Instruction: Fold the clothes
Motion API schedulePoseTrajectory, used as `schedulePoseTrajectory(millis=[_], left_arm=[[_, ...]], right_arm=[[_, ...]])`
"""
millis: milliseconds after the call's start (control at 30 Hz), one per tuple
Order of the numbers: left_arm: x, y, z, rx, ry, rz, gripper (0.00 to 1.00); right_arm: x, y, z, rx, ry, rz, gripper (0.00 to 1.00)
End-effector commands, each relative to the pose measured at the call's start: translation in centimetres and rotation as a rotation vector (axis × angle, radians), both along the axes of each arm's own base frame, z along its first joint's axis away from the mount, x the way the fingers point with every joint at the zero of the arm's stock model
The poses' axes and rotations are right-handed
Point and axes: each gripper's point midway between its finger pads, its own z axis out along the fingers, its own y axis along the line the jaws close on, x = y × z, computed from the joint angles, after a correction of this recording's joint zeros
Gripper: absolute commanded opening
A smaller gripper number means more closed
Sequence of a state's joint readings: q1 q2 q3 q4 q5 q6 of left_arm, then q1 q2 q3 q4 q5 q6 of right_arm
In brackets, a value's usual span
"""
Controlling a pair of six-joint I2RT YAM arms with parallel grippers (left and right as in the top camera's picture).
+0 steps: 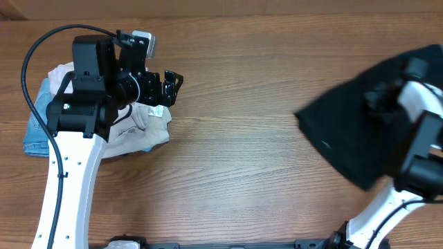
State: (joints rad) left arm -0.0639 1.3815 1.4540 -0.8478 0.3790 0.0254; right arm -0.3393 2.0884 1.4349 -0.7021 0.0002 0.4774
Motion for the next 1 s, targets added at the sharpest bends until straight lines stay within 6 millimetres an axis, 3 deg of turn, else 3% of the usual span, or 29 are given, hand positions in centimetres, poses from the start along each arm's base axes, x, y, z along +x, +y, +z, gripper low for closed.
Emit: schedulePoseTrajectory(millis=[0, 67, 167, 233, 300, 367, 400, 467, 600, 667, 800, 867, 967], left_arm=[[0.0, 0.0, 1.1, -0.007, -0.021, -0.008, 1.0], [0.0, 0.0, 1.0, -0.007, -0.017, -0.008, 1.0], [0.0, -0.1, 1.0, -0.008, -0.017, -0.009, 1.0], [0.0, -0.1, 1.0, -0.008, -0.017, -0.011, 1.0], [-0.1, -0.6, 0.8, -0.007, -0.011, -0.023, 0.99], [-0.2, -1.5, 0.5, -0.004, -0.005, -0.047, 0.98], [-0.1, -1.8, 0.3, -0.001, -0.001, -0.053, 0.98], [0.1, -2.5, 0.1, 0.004, -0.001, -0.07, 0.98], [0.8, -2.9, -0.3, 0.006, -0.006, -0.079, 0.98], [1.0, -2.6, -0.3, 0.021, -0.011, -0.063, 0.98], [1.0, -2.6, -0.3, 0.021, -0.012, -0.064, 0.98], [1.0, -2.6, -0.3, 0.021, -0.012, -0.064, 0.98], [1.1, -2.6, -0.2, 0.02, -0.018, -0.063, 0.98]], right_arm=[[1.3, 9.7, -0.7, -0.017, 0.035, 0.274, 0.21], [1.6, 14.3, -0.7, -0.038, 0.036, 0.422, 0.2], [2.2, 19.1, 0.3, -0.086, 0.012, 0.605, 0.13], [3.0, 20.0, 2.4, -0.099, -0.039, 0.626, 0.11], [3.7, 19.5, 5.3, -0.107, -0.108, 0.608, 0.12], [4.0, 19.4, 8.4, -0.034, -0.193, 0.601, 0.25], [3.9, 19.9, 9.5, 0.041, -0.233, 0.611, 0.26], [3.0, 20.8, 10.0, 0.162, -0.236, 0.607, 0.25], [-1.5, 19.4, 6.2, 0.172, 0.003, 0.49, 0.19], [-4.5, 19.1, 2.7, 0.198, 0.133, 0.414, 0.11], [-8.2, 17.5, -0.5, 0.197, 0.257, 0.269, 0.04], [-10.4, 13.8, -2.1, 0.049, 0.335, 0.168, 0.04], [-12.3, 7.8, -2.5, -0.204, 0.388, 0.011, 0.04]])
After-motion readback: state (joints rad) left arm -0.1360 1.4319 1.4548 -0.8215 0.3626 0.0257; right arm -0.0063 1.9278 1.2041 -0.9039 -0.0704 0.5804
